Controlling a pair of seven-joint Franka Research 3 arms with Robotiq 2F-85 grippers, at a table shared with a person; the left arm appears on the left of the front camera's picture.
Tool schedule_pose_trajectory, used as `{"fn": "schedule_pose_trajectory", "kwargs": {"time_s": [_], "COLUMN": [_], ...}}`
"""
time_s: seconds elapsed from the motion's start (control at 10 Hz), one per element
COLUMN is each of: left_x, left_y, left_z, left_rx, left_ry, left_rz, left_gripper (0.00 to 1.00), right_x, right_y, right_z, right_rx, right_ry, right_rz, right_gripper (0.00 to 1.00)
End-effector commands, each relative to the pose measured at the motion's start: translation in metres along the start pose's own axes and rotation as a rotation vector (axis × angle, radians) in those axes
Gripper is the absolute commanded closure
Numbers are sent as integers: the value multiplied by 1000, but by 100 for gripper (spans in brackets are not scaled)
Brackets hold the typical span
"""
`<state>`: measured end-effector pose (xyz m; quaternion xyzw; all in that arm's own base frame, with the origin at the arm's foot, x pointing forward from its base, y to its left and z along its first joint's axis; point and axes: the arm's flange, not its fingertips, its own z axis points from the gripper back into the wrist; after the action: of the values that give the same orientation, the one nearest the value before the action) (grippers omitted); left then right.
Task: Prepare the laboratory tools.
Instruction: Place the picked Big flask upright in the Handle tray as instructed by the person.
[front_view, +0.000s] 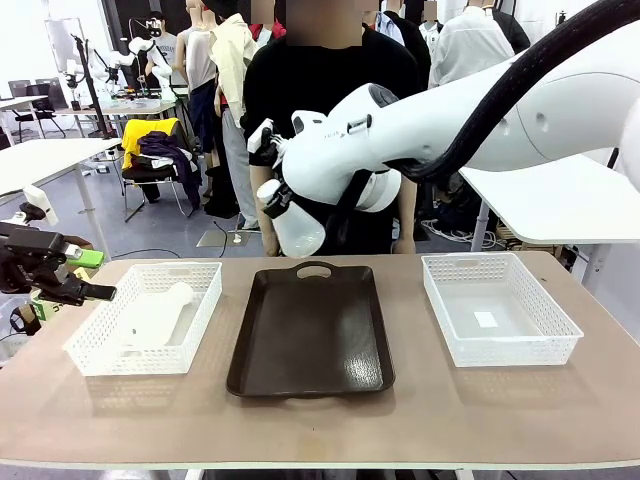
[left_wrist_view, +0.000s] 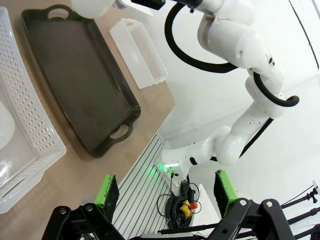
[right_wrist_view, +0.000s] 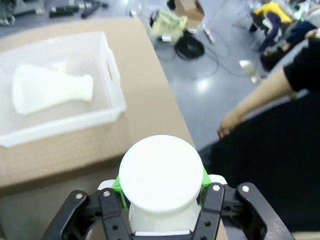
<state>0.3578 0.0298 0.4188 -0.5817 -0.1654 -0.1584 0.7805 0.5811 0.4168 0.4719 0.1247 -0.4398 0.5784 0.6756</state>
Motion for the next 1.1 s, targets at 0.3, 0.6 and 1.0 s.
{"fn": "schedule_pose_trajectory", "kwargs": {"time_s": [0.3, 0.6, 1.0], "left_x": [0, 0, 0], "left_y": [-1, -1, -1], "left_z": [1, 1, 1], "left_rx": [-9, -9, -9], "left_ry": [-9, -9, -9], "left_rz": [-9, -9, -9], "left_gripper": [0, 0, 0], "right_x": [-43, -61, -83], "right_y": [14, 18, 33], "right_z": [16, 4, -12], "right_rx": [132, 188, 288], "right_ry": [-230, -244, -281], "right_rz": [-91, -127, -129], "right_gripper": [100, 100, 100]}}
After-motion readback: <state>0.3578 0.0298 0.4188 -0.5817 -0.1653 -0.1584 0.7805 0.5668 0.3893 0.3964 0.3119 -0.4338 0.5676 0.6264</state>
